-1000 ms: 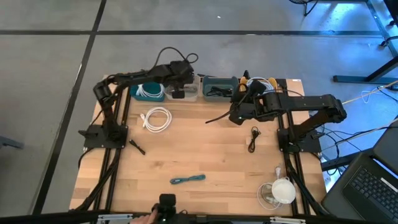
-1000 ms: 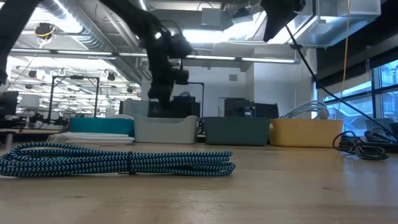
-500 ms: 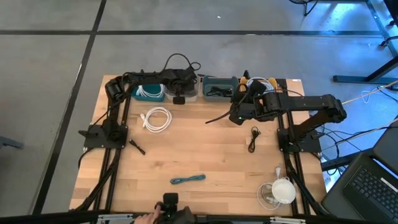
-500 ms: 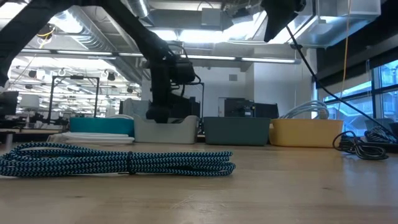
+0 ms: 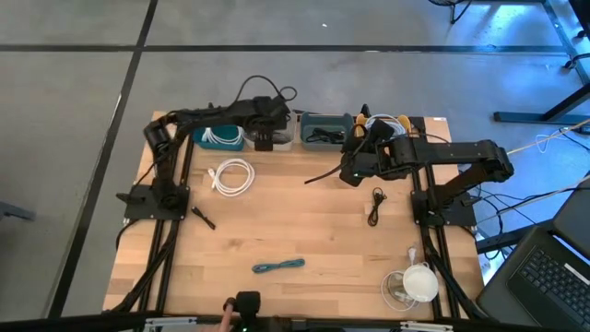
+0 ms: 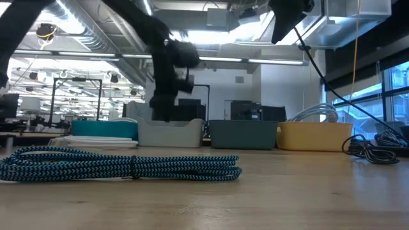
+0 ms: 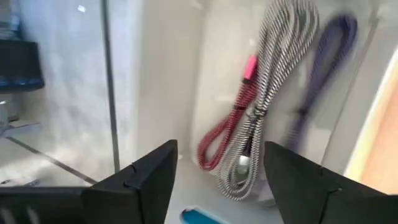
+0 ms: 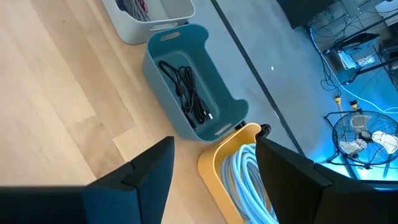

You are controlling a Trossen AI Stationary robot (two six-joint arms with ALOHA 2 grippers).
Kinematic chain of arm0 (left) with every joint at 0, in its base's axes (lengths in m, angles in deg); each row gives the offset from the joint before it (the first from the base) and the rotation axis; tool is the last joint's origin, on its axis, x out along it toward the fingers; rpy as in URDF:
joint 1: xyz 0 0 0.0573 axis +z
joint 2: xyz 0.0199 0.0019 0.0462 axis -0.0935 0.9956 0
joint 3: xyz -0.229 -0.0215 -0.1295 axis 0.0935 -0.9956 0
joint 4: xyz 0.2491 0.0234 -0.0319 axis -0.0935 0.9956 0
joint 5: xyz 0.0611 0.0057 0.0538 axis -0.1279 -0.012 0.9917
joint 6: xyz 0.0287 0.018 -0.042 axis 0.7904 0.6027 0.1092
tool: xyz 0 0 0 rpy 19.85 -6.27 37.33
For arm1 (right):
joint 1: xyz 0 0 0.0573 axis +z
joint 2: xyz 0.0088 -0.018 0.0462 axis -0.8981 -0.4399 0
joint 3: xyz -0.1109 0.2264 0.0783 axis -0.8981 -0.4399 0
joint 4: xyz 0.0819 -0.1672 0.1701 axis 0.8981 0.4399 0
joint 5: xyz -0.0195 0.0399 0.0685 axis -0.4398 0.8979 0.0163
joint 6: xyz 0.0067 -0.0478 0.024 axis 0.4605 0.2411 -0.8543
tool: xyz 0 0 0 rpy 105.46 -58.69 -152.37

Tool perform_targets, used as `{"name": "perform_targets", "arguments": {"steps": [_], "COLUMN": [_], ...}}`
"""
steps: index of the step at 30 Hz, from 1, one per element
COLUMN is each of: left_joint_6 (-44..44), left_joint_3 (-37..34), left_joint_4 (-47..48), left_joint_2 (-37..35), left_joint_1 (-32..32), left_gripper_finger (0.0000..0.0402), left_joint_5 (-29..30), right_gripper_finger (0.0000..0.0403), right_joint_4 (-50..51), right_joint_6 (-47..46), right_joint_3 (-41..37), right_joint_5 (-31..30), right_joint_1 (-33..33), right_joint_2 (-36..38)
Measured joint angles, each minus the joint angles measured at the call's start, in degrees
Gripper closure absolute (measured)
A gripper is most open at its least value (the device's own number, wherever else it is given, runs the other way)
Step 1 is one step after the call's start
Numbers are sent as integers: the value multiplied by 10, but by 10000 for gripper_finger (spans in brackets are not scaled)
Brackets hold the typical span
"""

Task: Pick & Place USB Port
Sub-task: Put the white HDMI cable into the blue bin

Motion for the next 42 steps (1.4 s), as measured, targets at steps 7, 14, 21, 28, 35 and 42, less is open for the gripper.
{"name": "perform_targets", "arguments": {"steps": [7, 14, 21, 28, 35, 42], "left_joint_6": [-98, -203, -312, -427, -497, -531], "left_joint_3": [0, 0, -55, -163, -253, -314], "left_joint_4": [17, 131, 212, 202, 143, 76], "left_joint_2": [-131, -257, -311, -332, -332, -327], "left_joint_1": [-15, -48, -137, -218, -257, -258], "left_gripper_finger": [165, 169, 169, 169, 174, 176], "left_joint_5": [-121, -313, -274, -252, -138, -131], "right_gripper_finger": [173, 173, 173, 173, 173, 173], "right_joint_4": [12, 59, 62, 61, 52, 44], "right_joint_6": [-12, -67, -85, -86, -86, -84], "right_joint_3": [0, 0, 0, 0, 0, 0], "right_joint_5": [0, 0, 0, 0, 0, 6], "right_joint_1": [0, 0, 0, 0, 0, 0], "right_joint_2": [0, 0, 0, 0, 0, 0]}}
